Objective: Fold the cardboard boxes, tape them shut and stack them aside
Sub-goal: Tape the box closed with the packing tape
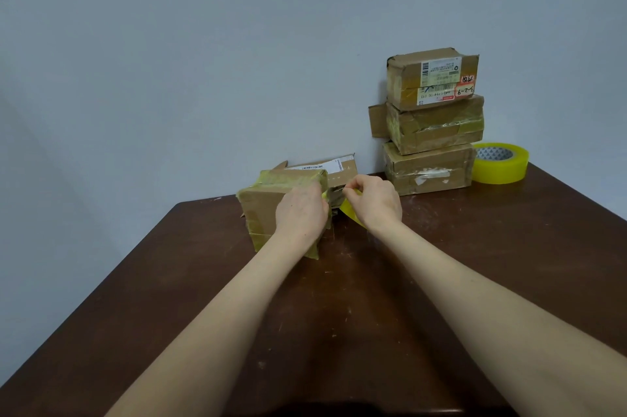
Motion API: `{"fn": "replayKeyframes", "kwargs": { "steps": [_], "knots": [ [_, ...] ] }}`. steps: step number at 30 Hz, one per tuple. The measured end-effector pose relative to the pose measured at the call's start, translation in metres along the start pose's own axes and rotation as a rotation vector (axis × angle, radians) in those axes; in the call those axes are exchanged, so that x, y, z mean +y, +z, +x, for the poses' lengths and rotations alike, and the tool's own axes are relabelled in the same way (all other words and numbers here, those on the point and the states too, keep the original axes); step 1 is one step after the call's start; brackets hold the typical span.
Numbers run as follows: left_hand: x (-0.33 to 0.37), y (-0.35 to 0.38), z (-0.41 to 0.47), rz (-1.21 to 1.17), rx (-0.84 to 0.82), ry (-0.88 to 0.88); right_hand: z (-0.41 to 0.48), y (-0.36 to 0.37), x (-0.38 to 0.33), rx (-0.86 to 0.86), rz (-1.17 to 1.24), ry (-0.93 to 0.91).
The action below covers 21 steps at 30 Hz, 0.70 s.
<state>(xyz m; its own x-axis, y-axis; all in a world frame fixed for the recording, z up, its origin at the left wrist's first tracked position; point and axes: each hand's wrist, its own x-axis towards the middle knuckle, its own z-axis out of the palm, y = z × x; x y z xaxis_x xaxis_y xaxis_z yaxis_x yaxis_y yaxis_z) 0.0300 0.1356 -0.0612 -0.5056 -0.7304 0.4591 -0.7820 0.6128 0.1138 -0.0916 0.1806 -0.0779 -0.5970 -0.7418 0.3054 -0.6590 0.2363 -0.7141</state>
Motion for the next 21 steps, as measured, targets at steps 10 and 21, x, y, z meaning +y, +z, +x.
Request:
{"fn": "replayKeyframes", "kwargs": {
  "steps": [10, 21],
  "knots": [
    [-0.004, 0.001, 0.003, 0.041, -0.042, -0.046, -0.005, 0.003, 0.003, -0.009, 0.078, 0.000],
    [0.027, 0.028, -0.043, -0.264, -0.366, -0.064, -0.008, -0.042, 0.042, 0.086, 0.368, 0.168]
  ]
}}
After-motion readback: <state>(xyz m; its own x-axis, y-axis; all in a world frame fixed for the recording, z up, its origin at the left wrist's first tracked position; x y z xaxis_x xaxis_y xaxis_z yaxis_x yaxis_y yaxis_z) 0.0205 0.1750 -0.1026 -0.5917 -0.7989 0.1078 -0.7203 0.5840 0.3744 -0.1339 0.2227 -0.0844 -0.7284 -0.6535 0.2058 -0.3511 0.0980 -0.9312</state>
